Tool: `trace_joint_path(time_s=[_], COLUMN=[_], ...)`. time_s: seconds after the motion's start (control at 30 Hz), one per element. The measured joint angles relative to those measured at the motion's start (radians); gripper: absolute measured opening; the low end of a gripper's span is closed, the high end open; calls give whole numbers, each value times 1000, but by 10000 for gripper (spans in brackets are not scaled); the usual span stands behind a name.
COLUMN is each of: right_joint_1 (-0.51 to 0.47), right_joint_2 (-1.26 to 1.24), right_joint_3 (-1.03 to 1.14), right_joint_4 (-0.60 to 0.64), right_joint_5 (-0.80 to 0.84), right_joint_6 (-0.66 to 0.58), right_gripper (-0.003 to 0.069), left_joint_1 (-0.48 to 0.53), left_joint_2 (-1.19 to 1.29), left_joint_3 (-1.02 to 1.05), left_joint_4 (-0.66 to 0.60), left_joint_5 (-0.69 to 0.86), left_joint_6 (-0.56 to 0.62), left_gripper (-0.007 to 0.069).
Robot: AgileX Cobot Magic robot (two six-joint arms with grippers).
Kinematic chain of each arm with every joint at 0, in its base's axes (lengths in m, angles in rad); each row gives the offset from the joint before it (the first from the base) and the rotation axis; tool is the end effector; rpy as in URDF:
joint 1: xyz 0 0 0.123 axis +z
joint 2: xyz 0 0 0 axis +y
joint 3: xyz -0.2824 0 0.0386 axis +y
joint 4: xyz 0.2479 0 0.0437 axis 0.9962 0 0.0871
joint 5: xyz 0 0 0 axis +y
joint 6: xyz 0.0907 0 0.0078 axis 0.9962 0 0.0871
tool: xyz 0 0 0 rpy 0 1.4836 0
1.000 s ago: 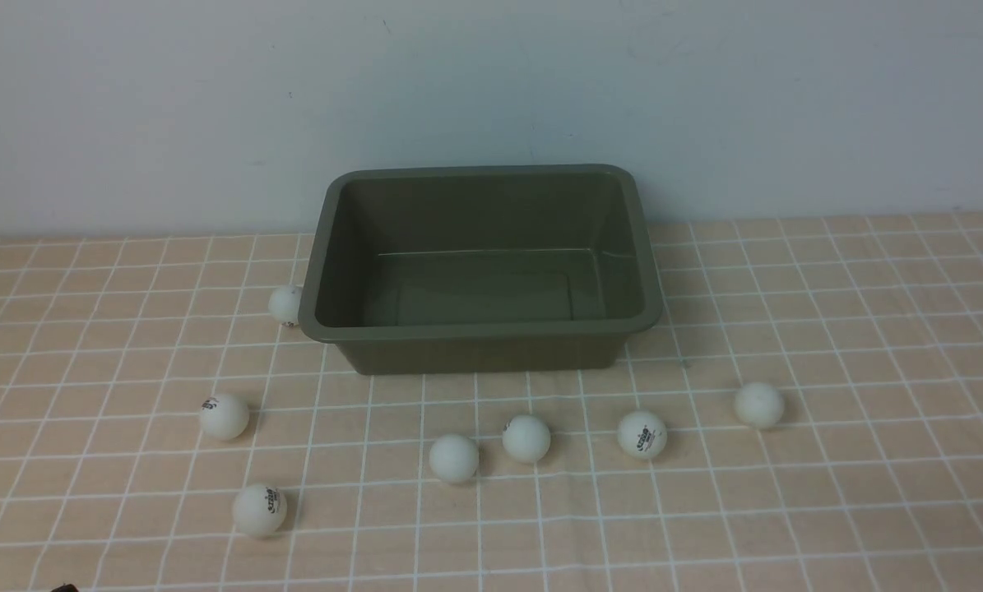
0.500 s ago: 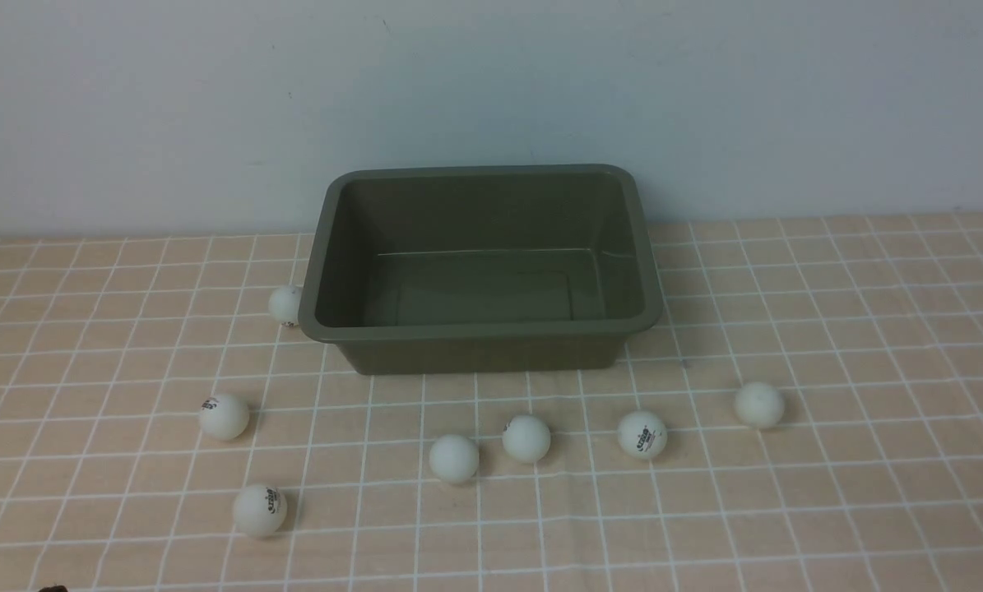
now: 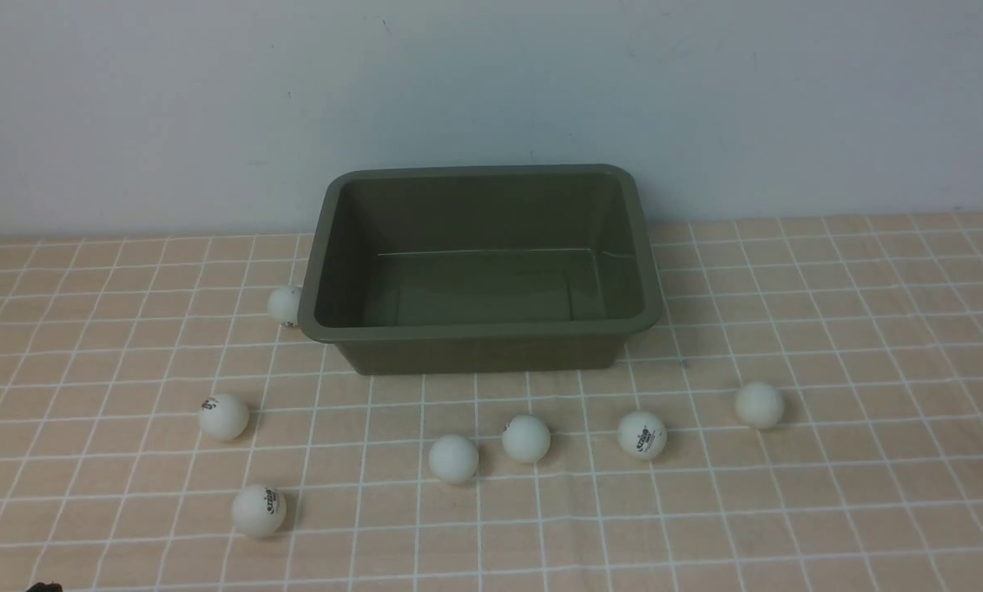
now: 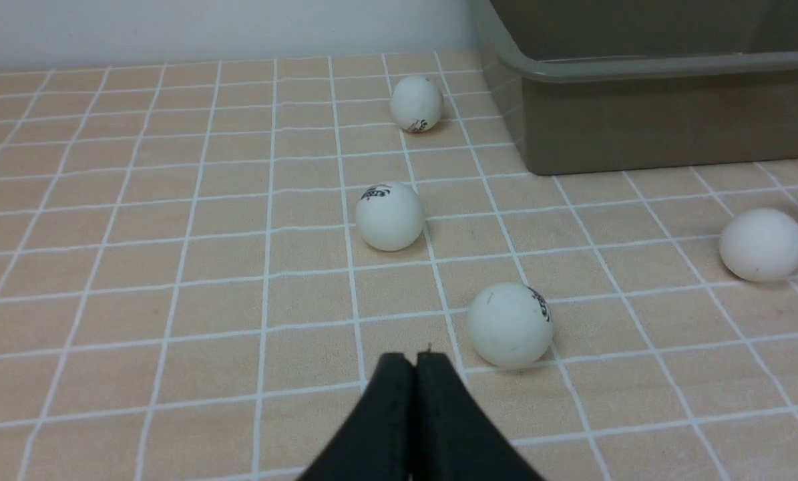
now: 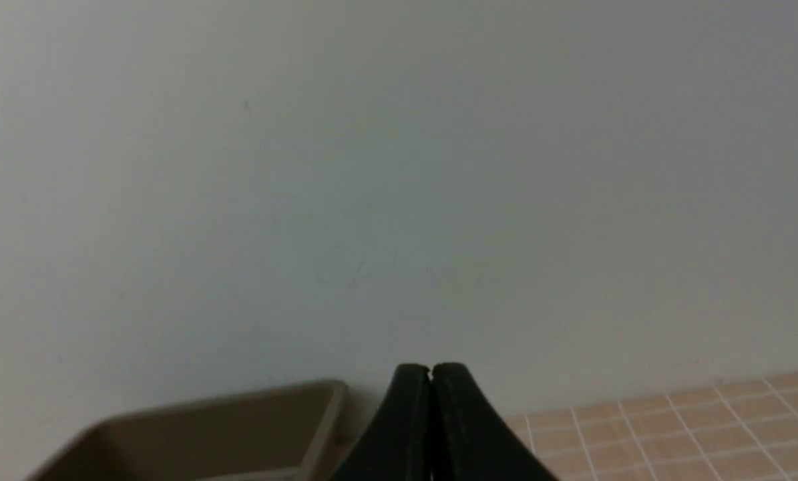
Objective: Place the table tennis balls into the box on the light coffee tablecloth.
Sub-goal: 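Reach for and grasp a ping pong ball on the table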
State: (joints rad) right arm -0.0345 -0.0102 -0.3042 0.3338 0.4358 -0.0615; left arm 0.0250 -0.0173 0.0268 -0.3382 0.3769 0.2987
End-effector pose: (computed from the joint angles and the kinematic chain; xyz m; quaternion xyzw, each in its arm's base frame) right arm 0.0300 0.0116 0.2757 0.0500 0.7098 0.1220 0.6919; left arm 0.0523 -0.0099 0.1730 0.0199 0.7979 -0.0466 0.6007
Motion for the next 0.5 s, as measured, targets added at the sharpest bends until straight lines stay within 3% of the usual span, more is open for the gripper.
trace_joint_path(time_s=[0.1,0.23,0.27,0.33,0.5], right_joint_1=[0,0,0,0,0], right_joint_2=[12,110,116,198,362], right_joint_3=[-22,-34,-34,-34,-50], right_joint_4=[45,177,184,268,341], right_joint_5=[123,260,265,313,353], right_joint_6=[-84,-246,-255,-364,-543], right_gripper=[-18,-18,-18,-18,-18], left_joint_1=[0,0,0,0,0], left_joint_2=[0,0,0,0,0], left_joint_3=[2,2,2,2,2], left_joint_4=[-115,-487,-503,-695,-950], left_joint_5=[-64,-195,-202,-291,-391], left_joint_6=[-22,-118,-121,-123,-82], left_gripper=[-69,-69,-69,-69,-69])
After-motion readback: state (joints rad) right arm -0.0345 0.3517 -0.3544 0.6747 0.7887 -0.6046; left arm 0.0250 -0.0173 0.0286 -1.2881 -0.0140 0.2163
